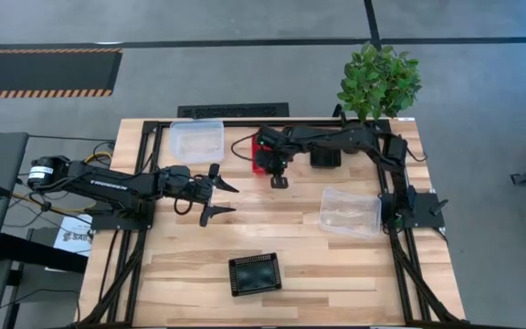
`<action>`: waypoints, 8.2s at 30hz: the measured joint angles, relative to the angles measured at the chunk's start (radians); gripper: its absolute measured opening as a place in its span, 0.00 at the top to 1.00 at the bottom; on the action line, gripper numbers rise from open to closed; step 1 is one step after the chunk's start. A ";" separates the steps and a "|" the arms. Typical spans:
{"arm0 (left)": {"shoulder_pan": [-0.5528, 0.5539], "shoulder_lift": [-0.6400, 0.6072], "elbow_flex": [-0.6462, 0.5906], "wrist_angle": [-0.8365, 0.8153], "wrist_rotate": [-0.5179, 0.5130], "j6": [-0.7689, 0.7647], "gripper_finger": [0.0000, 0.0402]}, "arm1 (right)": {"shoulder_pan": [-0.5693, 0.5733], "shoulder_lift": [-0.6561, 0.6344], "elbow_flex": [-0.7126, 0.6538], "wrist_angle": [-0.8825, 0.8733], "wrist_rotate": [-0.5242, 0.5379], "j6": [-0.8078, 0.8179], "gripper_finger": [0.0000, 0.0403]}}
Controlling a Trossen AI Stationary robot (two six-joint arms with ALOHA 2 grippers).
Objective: Stack baskets by color
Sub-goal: Stack the bottom red basket on the top red basket, then stack the bottom black basket on the top black basket
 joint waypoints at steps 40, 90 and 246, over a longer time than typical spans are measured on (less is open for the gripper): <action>-0.001 0.000 0.000 -0.033 0.014 -0.113 0.35 | 0.483 -0.790 -0.541 -0.171 0.172 0.742 0.97; -0.480 0.790 0.767 -0.770 -0.277 -0.661 0.35 | 1.335 -0.773 -0.596 -0.085 0.856 1.125 0.96; 0.270 1.393 1.797 -0.811 -0.347 -1.308 0.83 | 1.215 -0.775 -0.703 -0.064 0.872 1.179 0.96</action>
